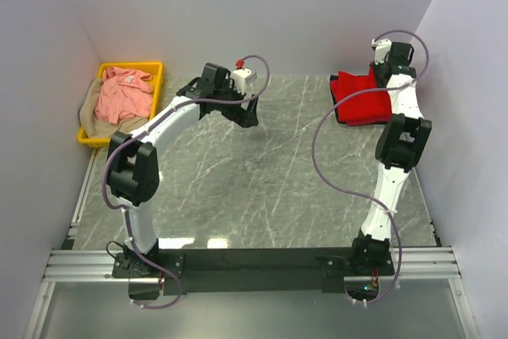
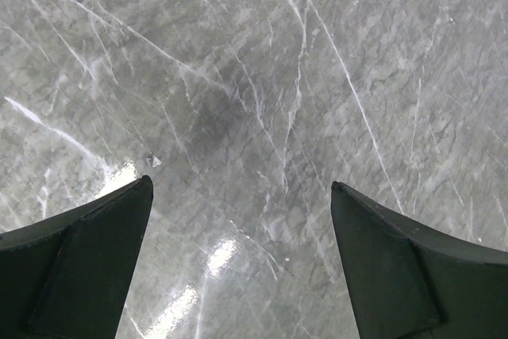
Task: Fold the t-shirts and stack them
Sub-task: Neatly place the folded tshirt to the corner
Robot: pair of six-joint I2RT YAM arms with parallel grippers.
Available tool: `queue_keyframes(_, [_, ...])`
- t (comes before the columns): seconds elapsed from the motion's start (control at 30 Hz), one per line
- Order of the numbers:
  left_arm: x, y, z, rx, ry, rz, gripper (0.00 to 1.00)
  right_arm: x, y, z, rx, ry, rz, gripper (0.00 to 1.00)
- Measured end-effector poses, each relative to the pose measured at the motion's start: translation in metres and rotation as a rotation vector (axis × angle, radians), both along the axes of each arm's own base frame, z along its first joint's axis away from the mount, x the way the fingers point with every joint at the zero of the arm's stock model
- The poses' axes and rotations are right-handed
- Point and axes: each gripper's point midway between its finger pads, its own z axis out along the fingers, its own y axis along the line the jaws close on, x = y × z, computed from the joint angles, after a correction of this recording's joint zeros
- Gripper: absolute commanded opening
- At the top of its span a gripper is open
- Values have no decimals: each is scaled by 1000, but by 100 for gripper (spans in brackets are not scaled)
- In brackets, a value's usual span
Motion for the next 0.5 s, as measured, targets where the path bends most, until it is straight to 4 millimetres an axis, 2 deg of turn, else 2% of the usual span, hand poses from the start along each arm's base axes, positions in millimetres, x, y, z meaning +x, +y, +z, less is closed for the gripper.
queue_keyframes(0.07, [0,0,-2,3,5,0,100,2,-7,-3,-18,-4,-13,8])
queue_keyframes(0.1, [0,0,-4,6,10,0,99,3,-10,-5,-25,-6,-19,20])
queue_keyframes(0.17, [1,0,-7,10,16,2,99,4,-15,-10,-40,-4,-34,31])
queue_keyframes(0.2, [1,1,-9,16,22,5,99,5,-17,-12,-49,-4,-40,41])
queue_keyframes(0.3, [3,6,-12,27,36,24,100,5,-25,-17,-79,2,-65,51])
queue_keyframes(0.43, [10,17,-11,20,54,62,99,5,-36,-14,-122,-16,-103,53])
queue_keyframes(0.5, [16,27,-11,14,61,94,99,3,-41,-15,-135,-17,-124,70])
